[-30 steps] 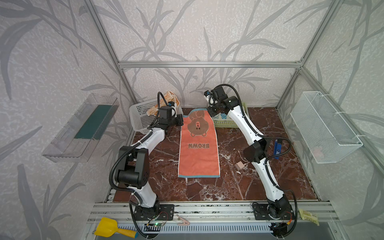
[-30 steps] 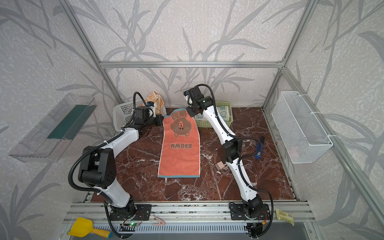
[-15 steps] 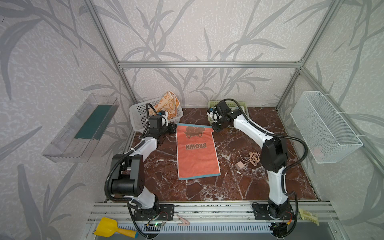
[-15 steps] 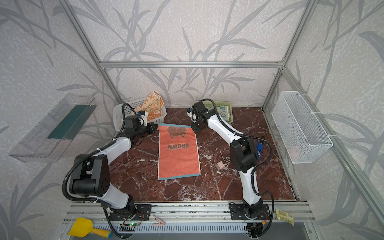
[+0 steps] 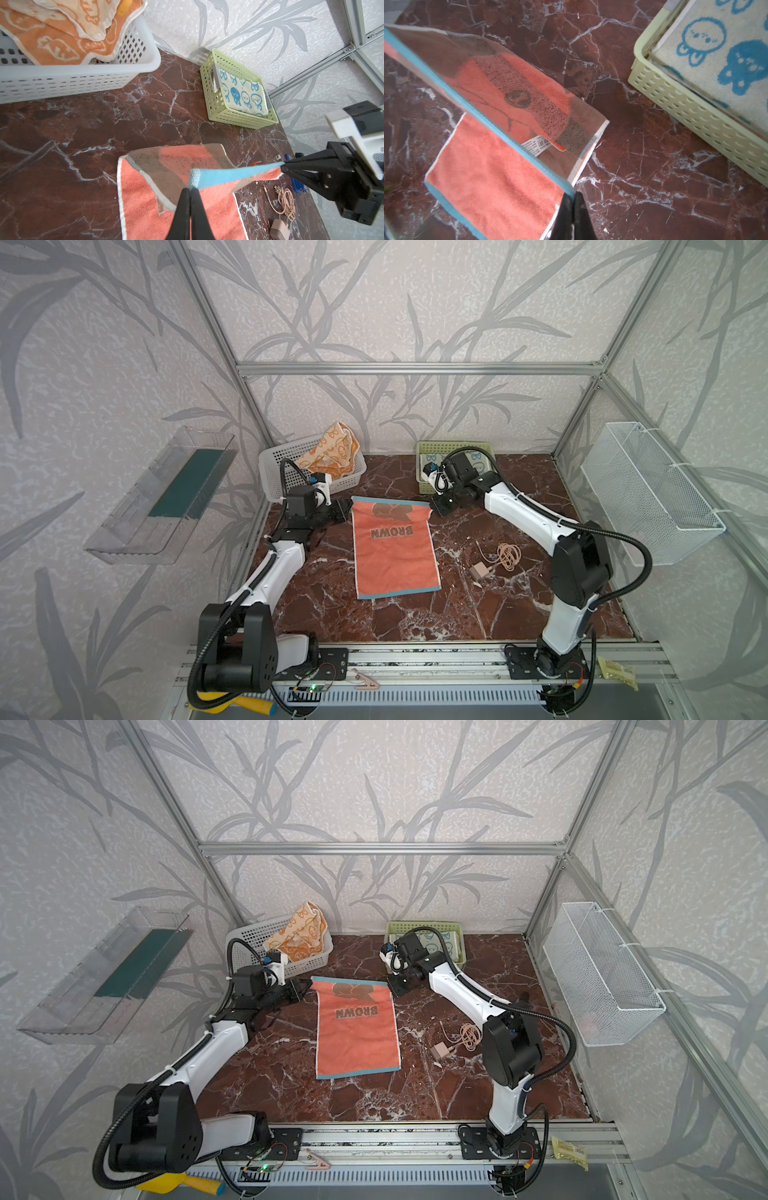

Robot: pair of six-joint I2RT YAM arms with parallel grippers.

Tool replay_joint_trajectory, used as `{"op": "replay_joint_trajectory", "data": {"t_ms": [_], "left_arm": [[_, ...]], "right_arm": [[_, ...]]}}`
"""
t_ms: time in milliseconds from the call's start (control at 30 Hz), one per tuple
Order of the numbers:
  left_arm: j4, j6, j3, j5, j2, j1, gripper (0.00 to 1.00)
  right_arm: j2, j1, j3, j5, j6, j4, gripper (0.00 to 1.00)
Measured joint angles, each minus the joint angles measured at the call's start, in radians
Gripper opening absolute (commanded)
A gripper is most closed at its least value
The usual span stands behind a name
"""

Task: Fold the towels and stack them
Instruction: 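Fold the towel's far edge toward the robot with both grippers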

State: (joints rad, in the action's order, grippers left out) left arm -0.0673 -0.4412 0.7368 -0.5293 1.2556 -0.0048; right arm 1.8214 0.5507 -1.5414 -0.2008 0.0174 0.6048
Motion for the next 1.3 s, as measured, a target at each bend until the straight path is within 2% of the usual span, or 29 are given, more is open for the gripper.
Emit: {"op": "replay_joint_trajectory", "data": {"t_ms": [100, 267, 367, 567, 800, 967, 1133, 1300], "left_arm": [[0.013, -0.036, -0.110, 0.003, -0.020, 0.000, 0.00], [0.025, -0.111, -0.289, -0.014, -0.037, 0.000, 0.00], [0.072, -0.121, -0.285, -0.027, -0.036, 0.001, 0.00], [0.181, -0.120, -0.159, -0.038, -0.071, 0.006, 0.00], [0.339, -0.116, -0.104, -0.040, -0.220, -0.006, 0.00], [0.416, -0.135, -0.190, -0.021, -0.280, -0.040, 0.00], [0.427, -0.214, -0.365, -0.004, -0.314, -0.080, 0.00], [0.445, -0.241, -0.383, 0.006, -0.320, -0.088, 0.00]], "right_arm": [[-0.048, 0.026, 0.120, -0.026, -0.029, -0.022, 0.00], [-0.031, 0.074, 0.295, -0.081, -0.084, -0.038, 0.00], [-0.010, 0.078, 0.296, -0.096, -0.105, -0.034, 0.00], [-0.027, 0.071, 0.209, -0.084, -0.122, -0.006, 0.00], [-0.185, 0.101, 0.200, -0.051, -0.126, 0.066, 0.00], [-0.282, 0.157, 0.349, -0.060, -0.174, 0.038, 0.00], [-0.193, 0.197, 0.531, -0.087, -0.224, -0.016, 0.00], [-0.156, 0.211, 0.535, -0.093, -0.239, -0.033, 0.00]]}}
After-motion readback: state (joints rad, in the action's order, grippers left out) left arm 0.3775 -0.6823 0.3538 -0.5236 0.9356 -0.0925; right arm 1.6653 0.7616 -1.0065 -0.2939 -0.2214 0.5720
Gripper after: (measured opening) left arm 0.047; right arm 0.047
